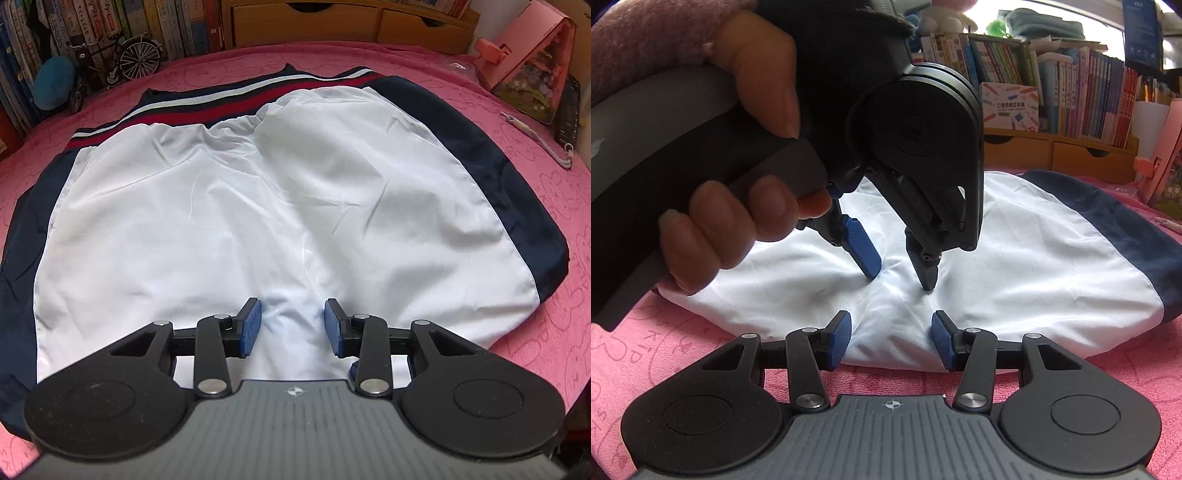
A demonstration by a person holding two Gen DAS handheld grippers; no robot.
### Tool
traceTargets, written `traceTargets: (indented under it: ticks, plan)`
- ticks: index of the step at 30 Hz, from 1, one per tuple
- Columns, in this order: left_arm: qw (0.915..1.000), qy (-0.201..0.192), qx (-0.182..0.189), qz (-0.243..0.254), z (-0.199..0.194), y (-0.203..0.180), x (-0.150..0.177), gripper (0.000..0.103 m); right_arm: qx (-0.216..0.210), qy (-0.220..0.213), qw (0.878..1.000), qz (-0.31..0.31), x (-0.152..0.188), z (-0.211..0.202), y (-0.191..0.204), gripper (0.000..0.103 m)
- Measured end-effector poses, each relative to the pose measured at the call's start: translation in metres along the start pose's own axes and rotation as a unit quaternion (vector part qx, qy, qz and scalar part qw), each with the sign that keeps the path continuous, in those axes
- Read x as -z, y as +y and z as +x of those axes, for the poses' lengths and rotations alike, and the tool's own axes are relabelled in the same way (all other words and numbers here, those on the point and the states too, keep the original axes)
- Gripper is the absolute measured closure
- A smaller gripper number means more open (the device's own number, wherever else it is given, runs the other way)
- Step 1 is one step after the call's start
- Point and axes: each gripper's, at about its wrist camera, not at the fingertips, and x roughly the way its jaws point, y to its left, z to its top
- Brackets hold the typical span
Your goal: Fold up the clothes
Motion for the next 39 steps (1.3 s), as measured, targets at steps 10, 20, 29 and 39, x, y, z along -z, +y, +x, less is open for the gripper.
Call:
traceTargets:
  ticks: [10, 20, 29, 39]
  plan:
    - [0.9974, -0.035, -0.061, -0.015, 0.032, 0.009, -0.047, 0.067, -0.004, 0.003, 1.000, -0.001, 0.000, -0.001, -0.002, 0.055]
    - [0.9909, -0.062, -0.080, -0.090, 0.061, 0.034, -0.115, 0.066, -0.007, 0.004, 1.000, 0.001, 0.001, -0.004, -0.004, 0.055]
    - [0.9971, -0.042, -0.031, -0.056, -0.001, 0.026, -0.062, 0.067, -0.005, 0.003, 1.000, 0.001, 0.001, -0.003, -0.003, 0.055]
    - [0.9984, 0.050, 0.016, -0.022, -0.006, 0.013, 0.011, 0.068, -0.004, 0.003, 1.000, 0.000, 0.000, -0.002, -0.002, 0.055]
